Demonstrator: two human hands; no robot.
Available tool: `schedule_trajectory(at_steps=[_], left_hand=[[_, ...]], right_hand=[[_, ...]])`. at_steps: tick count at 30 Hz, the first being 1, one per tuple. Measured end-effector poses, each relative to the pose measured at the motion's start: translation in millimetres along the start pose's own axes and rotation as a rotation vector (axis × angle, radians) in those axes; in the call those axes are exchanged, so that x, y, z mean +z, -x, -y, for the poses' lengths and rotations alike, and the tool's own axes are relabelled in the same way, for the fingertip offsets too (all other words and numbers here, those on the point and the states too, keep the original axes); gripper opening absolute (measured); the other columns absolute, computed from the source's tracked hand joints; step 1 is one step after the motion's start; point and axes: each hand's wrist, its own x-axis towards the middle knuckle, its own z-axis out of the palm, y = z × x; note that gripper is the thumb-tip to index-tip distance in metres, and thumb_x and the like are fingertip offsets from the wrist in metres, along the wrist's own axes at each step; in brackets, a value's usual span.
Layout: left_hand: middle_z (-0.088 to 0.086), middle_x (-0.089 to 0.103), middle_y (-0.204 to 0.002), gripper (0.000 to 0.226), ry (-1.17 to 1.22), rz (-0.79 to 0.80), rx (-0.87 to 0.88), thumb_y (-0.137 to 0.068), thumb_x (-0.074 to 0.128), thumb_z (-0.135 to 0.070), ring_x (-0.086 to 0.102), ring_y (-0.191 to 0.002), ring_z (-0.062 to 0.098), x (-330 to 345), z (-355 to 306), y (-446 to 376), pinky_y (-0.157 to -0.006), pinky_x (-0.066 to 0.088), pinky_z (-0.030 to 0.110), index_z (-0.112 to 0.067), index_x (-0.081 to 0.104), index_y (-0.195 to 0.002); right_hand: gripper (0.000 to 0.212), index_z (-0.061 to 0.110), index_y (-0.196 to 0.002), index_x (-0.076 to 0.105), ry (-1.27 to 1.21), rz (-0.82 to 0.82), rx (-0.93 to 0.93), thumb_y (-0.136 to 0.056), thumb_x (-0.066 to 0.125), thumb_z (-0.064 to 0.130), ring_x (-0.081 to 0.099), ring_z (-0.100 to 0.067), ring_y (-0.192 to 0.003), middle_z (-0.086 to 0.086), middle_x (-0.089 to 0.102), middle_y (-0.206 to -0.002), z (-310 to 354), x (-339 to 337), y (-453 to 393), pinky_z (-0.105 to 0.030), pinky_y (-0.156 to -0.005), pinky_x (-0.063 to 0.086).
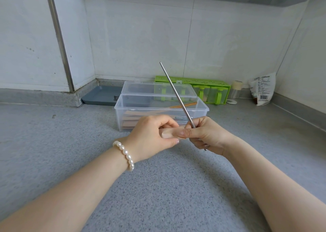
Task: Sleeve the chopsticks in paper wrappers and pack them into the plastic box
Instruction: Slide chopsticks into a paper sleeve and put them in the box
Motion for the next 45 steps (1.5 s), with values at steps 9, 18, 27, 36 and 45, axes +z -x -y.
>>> schedule_trajectory(at_steps=[9,18,27,36,45], left_hand=[[-0.012,0.069,-0.085,0.025,0.003,-0.032,-0.122,-0.067,0.081,-0.014,0.064,-0.08,0.002,-7,13,-6,-0.07,0.052,0.012,-0.022,0.067,-0.086],[-0.013,0.067,-0.086,0.029,0.031,-0.057,-0.185,-0.065,0.082,-0.014,0.063,-0.08,-0.001,-11,18,-9,-0.07,0.05,0.01,-0.026,0.065,-0.085],[-0.013,0.067,-0.086,0.027,-0.01,-0.048,-0.18,-0.066,0.081,-0.015,0.062,-0.082,0.0,-11,18,-8,-0.069,0.052,0.012,-0.026,0.065,-0.085],[-0.012,0.067,-0.086,0.027,-0.023,-0.053,-0.189,-0.067,0.081,-0.015,0.062,-0.083,0.0,-11,18,-9,-0.069,0.052,0.013,-0.024,0.066,-0.086],[-0.009,0.069,-0.085,0.025,-0.034,-0.032,-0.195,-0.066,0.082,-0.017,0.063,-0.081,0.002,-10,18,-9,-0.069,0.049,0.008,-0.021,0.068,-0.087]], right_hand=[[0.072,0.012,-0.07,0.074,0.327,-0.431,-0.159,-0.075,0.034,0.072,0.027,-0.016,-0.046,-0.007,0.034,-0.053,11,-24,9,-0.025,-0.051,0.027],[0.041,0.006,-0.04,0.037,0.929,-0.838,-0.309,-0.075,0.052,0.021,0.023,-0.021,-0.049,-0.008,0.027,-0.045,-4,-46,1,-0.028,-0.05,0.021],[0.034,0.02,-0.037,0.02,1.067,-0.971,-0.359,-0.064,0.039,0.025,0.034,-0.027,-0.056,0.0,0.027,-0.039,-7,-53,-2,-0.034,-0.068,0.024],[0.033,0.018,-0.036,0.022,1.059,-0.978,-0.333,-0.063,0.039,0.027,0.039,-0.029,-0.059,-0.001,0.028,-0.038,-7,-56,-1,-0.036,-0.074,0.029],[0.035,0.019,-0.038,0.019,1.097,-0.906,-0.354,-0.064,0.041,0.025,0.033,-0.025,-0.052,0.002,0.023,-0.039,-11,-54,-5,-0.031,-0.068,0.02]])
